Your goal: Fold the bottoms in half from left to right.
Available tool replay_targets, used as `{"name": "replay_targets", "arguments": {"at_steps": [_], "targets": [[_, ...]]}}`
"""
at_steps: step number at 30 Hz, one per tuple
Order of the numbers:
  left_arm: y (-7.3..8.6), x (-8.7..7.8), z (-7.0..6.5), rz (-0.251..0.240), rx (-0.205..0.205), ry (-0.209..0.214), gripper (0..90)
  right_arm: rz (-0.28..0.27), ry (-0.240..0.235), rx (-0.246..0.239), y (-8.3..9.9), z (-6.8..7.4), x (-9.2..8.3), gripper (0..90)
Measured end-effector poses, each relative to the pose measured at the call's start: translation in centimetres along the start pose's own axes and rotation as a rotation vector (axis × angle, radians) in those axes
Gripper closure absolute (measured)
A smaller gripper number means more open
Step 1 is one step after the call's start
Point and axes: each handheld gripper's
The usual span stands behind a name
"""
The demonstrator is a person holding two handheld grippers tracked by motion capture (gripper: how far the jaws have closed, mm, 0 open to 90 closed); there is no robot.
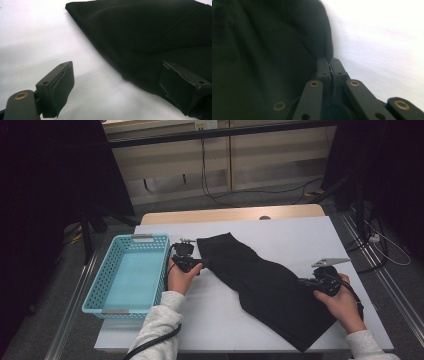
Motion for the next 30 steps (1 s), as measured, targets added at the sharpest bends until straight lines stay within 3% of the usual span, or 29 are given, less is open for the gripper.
{"name": "replay_targets", "arguments": {"at_steps": [5,8,15,20,23,30], "targets": [[-0.3,-0.6,0.2,-0.004,0.000,0.000,13.0,0.003,0.007,0.003,0.2,-0.7,-0.7,87.2],[-0.5,-0.8,0.2,-0.011,-0.001,0.001,13.0,-0.013,0.025,-0.021,0.3,-0.4,-0.9,76.5],[-0.6,-0.6,-0.1,0.012,0.005,0.007,12.2,-0.057,0.010,-0.058,-0.6,1.5,-0.7,58.4],[-0.7,-0.3,-0.5,0.011,0.014,0.018,11.6,-0.080,-0.017,-0.083,-1.1,3.0,-0.5,52.2],[-0.7,0.0,-0.6,0.016,0.013,0.000,11.6,-0.085,-0.040,-0.104,-1.4,3.9,-0.5,49.8],[-0.3,0.3,-0.5,0.017,0.015,-0.011,12.6,-0.097,-0.074,-0.116,-1.4,4.7,-0.4,41.6]]}}
Point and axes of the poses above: each handheld gripper's, and its own axes: x roughly forward along the jaws, y roughly out of its underside, z roughly to its left, and after that the axes turned 14 degrees about -z, right-handed
